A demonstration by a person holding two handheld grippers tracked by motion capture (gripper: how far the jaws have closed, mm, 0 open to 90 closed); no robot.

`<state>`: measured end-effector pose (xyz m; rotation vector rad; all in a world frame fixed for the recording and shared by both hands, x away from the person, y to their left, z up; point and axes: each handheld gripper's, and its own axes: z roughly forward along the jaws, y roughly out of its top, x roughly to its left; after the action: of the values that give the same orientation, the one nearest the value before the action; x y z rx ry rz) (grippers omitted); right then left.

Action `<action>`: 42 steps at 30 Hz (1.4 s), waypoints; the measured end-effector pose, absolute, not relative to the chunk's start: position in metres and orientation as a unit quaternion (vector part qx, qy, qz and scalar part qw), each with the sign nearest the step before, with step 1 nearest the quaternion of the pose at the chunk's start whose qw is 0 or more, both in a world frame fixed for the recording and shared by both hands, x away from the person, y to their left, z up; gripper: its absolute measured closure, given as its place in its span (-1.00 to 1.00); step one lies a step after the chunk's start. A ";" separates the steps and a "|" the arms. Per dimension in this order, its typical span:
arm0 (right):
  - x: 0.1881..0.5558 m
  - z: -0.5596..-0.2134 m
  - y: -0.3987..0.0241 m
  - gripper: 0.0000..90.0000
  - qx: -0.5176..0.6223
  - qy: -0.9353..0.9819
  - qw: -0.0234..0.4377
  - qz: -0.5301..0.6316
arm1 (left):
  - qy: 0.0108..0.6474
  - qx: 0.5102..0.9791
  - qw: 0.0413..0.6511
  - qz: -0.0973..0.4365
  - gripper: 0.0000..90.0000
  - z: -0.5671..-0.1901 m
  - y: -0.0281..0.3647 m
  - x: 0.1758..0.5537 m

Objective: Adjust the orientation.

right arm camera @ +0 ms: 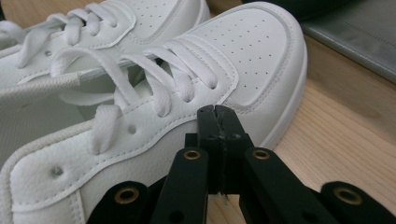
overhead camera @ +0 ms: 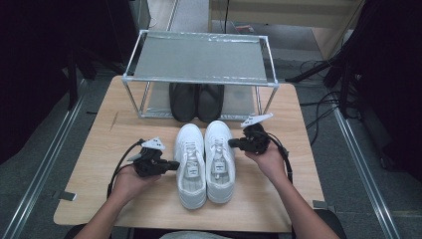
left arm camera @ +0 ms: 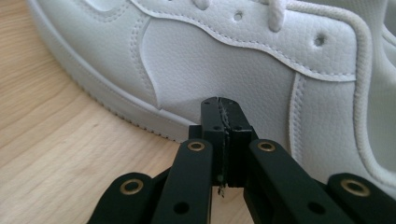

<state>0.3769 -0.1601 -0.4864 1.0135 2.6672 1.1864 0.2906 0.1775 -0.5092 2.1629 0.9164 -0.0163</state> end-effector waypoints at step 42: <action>0.339 -0.454 -0.192 1.00 0.370 0.814 0.063 0.443 | 0.323 0.848 0.421 -0.011 0.76 -0.487 0.165 0.287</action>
<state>0.3389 -0.1918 -0.4536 1.1171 2.4594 1.3384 0.2869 0.1654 -0.4873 2.1241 0.8097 -0.0268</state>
